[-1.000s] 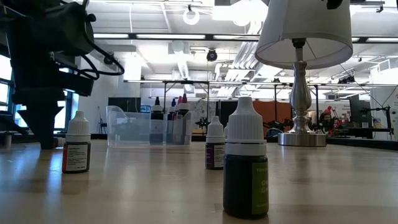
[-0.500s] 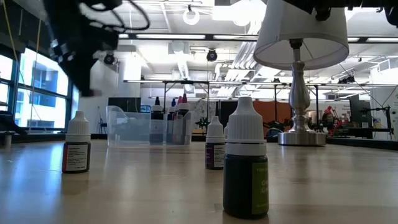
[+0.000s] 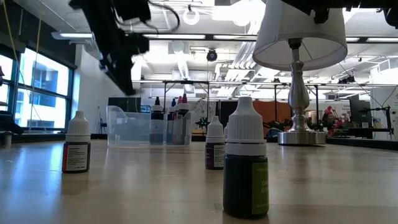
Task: Pick & Place food coloring
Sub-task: Put the small red food coloring bottle into the transparent bin, then put the small blue food coloring bottle into the transparent bin
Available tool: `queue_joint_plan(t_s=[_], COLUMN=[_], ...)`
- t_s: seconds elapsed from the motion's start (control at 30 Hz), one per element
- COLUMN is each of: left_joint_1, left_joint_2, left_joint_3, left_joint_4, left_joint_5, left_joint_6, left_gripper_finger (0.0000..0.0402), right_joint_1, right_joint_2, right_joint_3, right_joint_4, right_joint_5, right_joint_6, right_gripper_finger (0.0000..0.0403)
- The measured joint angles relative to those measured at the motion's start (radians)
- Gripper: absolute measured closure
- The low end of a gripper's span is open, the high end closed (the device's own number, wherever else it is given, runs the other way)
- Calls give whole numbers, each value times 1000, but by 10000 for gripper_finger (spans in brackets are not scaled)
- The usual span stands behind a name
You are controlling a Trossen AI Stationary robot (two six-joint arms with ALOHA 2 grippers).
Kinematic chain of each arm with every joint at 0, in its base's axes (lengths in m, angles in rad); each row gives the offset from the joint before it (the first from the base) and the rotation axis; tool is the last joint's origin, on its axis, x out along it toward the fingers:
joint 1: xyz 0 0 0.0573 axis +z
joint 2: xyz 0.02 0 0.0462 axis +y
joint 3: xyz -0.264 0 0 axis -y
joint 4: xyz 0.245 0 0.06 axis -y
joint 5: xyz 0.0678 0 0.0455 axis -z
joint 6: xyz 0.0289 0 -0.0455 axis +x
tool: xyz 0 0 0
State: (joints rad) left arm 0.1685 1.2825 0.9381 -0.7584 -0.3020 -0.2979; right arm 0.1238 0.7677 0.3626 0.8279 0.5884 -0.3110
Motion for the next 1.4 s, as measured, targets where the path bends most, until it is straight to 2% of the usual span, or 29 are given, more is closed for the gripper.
queue_joint_plan(t_s=[0.17,0.5,0.63,0.73,0.9,1.0,1.1,1.2,1.3,1.4], left_joint_1=[56,120,120,120,95,47,-26,-113,-207,-274], left_joint_2=[72,258,258,237,153,67,-64,-229,-415,-548], left_joint_3=[-49,-49,-10,88,286,362,366,267,85,-119], left_joint_4=[54,63,-37,-224,-485,-526,-518,-449,-232,71], left_joint_5=[49,81,87,86,30,-19,-48,-80,-86,-55], left_joint_6=[85,111,106,52,28,14,5,-21,-69,-7], left_gripper_finger=[314,281,281,281,280,280,280,280,280,280], right_joint_1=[0,0,0,0,0,0,0,0,-8,-31], right_joint_2=[0,0,0,0,-1,4,15,60,152,275], right_joint_3=[0,-1,-1,-1,-1,-1,-1,-1,5,39], right_joint_4=[-5,-15,-15,-14,-12,-51,-87,-105,-115,-116], right_joint_5=[0,0,0,0,27,-4,-101,-215,-279,-369], right_joint_6=[-1,-3,-3,-2,5,5,11,42,120,219], right_gripper_finger=[261,261,261,261,261,261,261,261,261,261])
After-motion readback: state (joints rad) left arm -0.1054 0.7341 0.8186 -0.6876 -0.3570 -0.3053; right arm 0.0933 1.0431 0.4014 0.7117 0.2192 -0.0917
